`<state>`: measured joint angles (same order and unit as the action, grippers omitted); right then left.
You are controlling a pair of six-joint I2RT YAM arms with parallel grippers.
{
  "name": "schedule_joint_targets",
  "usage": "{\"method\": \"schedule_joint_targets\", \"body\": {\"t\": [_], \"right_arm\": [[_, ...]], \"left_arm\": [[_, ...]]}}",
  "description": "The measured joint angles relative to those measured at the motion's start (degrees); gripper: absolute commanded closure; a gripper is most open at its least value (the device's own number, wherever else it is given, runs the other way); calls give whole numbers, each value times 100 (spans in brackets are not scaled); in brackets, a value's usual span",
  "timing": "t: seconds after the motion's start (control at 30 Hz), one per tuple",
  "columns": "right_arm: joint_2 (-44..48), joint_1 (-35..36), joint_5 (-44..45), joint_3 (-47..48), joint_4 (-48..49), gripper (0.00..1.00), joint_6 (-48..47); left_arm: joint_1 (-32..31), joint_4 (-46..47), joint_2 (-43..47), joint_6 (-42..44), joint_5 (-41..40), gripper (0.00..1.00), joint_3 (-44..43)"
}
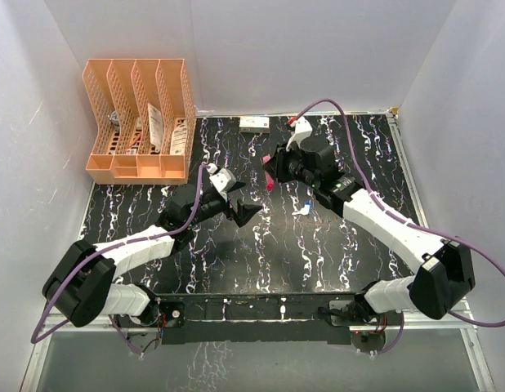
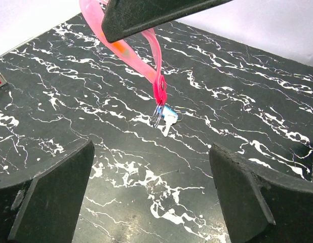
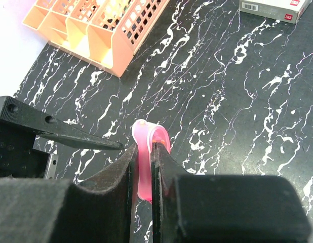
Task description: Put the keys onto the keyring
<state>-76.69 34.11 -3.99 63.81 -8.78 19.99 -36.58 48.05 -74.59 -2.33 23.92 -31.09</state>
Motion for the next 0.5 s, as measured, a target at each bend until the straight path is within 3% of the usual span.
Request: {"method": "schedule_joint_targets", "body": {"t": [0.5], "right_arm": [[501,-11,-859,-826,634,90,-852]], "left_arm": [[0,-363,629,382,577,14,2]]}}
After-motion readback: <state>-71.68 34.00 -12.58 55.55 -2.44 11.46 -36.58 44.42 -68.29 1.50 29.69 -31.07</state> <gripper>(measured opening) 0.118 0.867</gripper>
